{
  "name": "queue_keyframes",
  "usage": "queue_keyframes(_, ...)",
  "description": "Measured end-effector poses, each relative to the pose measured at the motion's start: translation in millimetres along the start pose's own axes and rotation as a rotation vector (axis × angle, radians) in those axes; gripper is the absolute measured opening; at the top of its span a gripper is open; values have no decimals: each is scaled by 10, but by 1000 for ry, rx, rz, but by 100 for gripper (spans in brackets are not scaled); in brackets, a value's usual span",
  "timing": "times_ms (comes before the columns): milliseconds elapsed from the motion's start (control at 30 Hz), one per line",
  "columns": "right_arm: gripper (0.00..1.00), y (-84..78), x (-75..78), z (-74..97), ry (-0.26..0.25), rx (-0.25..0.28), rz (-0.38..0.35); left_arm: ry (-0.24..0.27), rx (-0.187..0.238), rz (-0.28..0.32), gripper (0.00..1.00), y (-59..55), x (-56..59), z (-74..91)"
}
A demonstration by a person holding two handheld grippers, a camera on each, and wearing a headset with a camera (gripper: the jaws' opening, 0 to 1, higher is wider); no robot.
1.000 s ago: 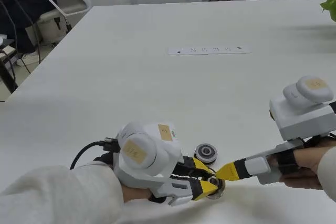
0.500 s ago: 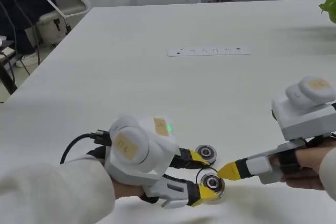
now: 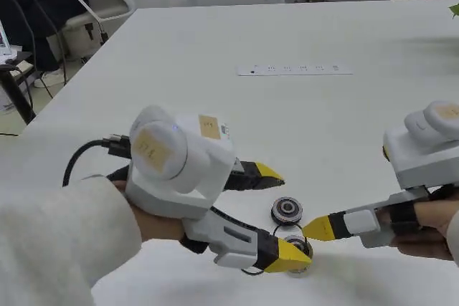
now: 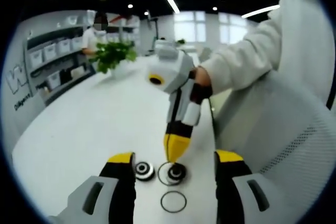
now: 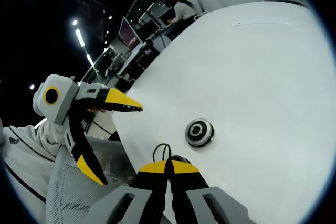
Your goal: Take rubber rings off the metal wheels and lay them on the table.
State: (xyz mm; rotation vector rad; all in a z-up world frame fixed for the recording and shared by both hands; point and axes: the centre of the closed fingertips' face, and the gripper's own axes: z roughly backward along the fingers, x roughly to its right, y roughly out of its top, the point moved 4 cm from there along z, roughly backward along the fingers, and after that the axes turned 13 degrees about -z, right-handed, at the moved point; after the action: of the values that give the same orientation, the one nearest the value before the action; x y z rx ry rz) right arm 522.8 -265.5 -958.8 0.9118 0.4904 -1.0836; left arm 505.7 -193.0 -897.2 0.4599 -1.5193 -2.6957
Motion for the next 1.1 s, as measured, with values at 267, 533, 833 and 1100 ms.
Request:
queue_keyframes(267, 0, 50, -28, 34, 19, 27, -6, 47, -12, -23, 67, 66, -66, 317)
queue_keyframes(533, 0, 71, -40, 47, 23, 39, -4, 132, -26, -43, 72, 121, -131, 698)
queue_keyframes(833, 0, 89, -41, 64, 27, 52, -12, 250, -14, -21, 77, 110, -131, 1093)
queue_keyframes(1100, 0, 74, -40, 56, 25, 46, -9, 312, -30, 31, 77, -43, 14, 1305)
